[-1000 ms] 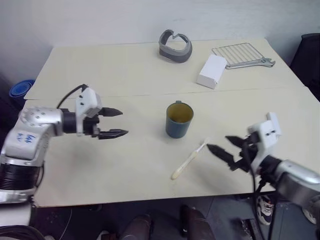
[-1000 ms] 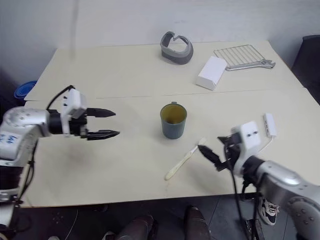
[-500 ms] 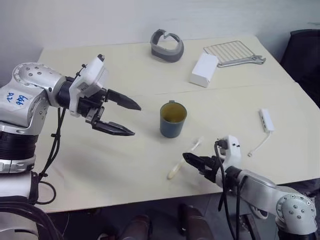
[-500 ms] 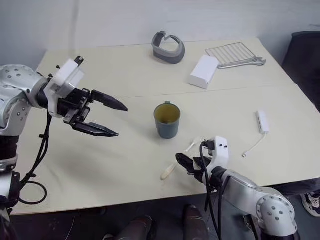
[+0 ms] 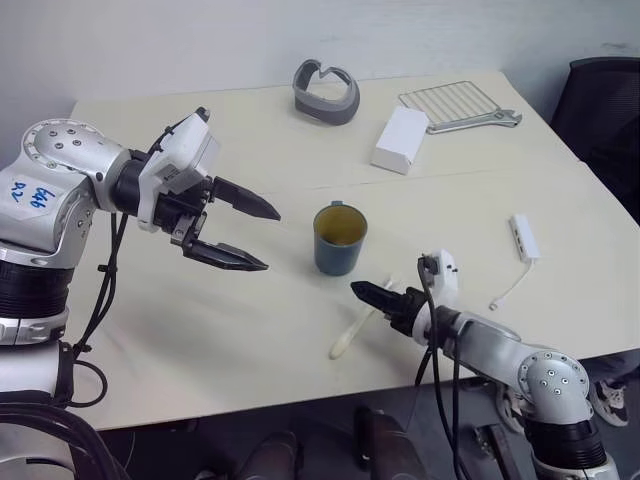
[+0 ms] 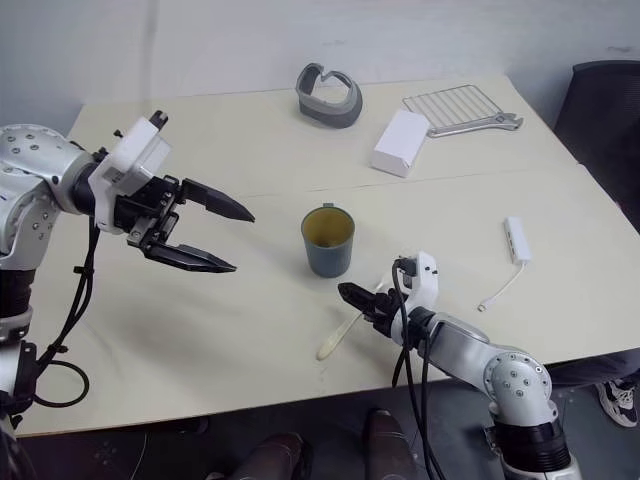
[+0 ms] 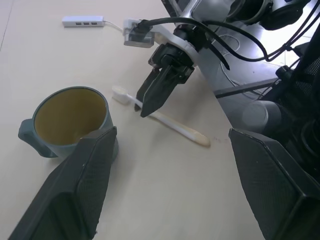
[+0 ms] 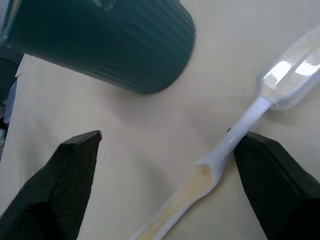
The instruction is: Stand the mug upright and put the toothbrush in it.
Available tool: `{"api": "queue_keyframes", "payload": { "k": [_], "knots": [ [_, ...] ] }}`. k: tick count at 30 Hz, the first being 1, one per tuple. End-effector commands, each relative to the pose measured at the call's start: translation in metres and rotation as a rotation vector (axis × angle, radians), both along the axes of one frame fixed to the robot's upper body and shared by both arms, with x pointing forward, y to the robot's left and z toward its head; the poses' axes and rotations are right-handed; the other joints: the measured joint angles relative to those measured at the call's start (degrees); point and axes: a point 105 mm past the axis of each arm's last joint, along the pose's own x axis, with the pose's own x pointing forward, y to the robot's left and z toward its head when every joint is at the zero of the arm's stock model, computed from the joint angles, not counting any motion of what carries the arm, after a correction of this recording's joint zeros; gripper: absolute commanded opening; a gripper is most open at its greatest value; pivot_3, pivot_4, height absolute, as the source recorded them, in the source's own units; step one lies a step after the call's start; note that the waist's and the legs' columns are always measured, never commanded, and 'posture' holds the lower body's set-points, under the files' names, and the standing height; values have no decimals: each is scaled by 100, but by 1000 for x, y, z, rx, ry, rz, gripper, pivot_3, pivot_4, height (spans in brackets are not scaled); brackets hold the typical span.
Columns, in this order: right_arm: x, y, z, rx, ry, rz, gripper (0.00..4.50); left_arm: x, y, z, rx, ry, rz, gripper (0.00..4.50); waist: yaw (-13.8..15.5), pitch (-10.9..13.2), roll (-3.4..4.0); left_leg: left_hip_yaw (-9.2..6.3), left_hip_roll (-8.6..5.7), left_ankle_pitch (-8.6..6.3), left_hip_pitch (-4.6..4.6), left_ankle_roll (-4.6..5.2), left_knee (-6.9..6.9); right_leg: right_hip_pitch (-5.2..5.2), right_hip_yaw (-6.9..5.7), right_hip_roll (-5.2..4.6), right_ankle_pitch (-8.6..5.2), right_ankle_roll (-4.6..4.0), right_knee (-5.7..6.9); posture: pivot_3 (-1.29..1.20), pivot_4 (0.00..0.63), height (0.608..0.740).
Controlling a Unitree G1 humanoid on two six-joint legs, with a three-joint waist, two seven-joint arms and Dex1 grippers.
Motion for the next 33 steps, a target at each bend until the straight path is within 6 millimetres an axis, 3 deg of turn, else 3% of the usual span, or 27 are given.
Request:
{"api": "queue_keyframes", "payload": {
  "k": [1,9,10,13,16,17,19,21,26,29,33],
  "knots": [
    [-9,7,-22,-24,81,46,3027,-5,2,11,-13,-44,-8,3827,-1,0,0,0,0,0,0,0,0,-1,0,0,0,0,0,0,150,740],
    [-12,4,-28,-36,91,50,345,-4,1,7,-20,-40,-5,3827,7,0,0,0,0,0,-1,0,-2,-2,0,0,0,0,-1,0,150,740],
    [-12,4,-28,-34,92,50,209,-4,1,8,-21,-40,-4,3827,12,0,0,0,1,0,-1,0,-1,-2,-1,0,0,0,-1,0,150,740],
    [-9,-1,-22,-19,78,28,207,-3,2,7,-25,-36,2,3827,16,0,0,0,-1,0,-1,0,-1,-1,-1,0,0,0,-2,0,150,740],
    [2,-16,4,-21,-40,-32,207,1,4,5,-40,-23,35,3827,19,2,2,-1,-1,0,-1,0,-1,-1,-1,0,0,0,-2,0,150,740],
    [6,-21,18,-40,-110,-49,207,2,6,5,-46,-19,46,3827,20,3,5,0,-4,0,-2,0,-1,-2,0,-1,0,0,-2,0,150,740],
    [16,-32,69,-105,-357,-86,207,4,10,7,-85,-14,90,3827,19,10,16,0,-9,0,-6,1,0,-5,0,0,0,0,-1,0,150,740],
    [17,-30,115,-147,-577,-79,207,6,14,11,-144,-6,148,3827,9,14,22,2,-18,1,-12,4,5,-11,2,1,0,1,4,0,150,740],
    [23,-13,178,-159,-885,-103,207,9,24,9,-214,-4,250,3827,-4,13,21,-3,9,-7,-11,-10,-4,-19,-6,6,-3,-5,3,0,150,740],
    [23,10,194,-131,-979,-40,207,9,25,7,-235,-7,275,3827,-2,13,21,8,4,-6,-14,-9,-6,-32,-4,1,-3,-6,9,0,150,740],
    [35,28,181,-225,-1050,-16,207,9,22,7,-253,-17,285,3827,16,12,20,7,0,-6,-16,-8,0,-32,-10,2,-3,-6,11,0,150,740]
  ]
}}
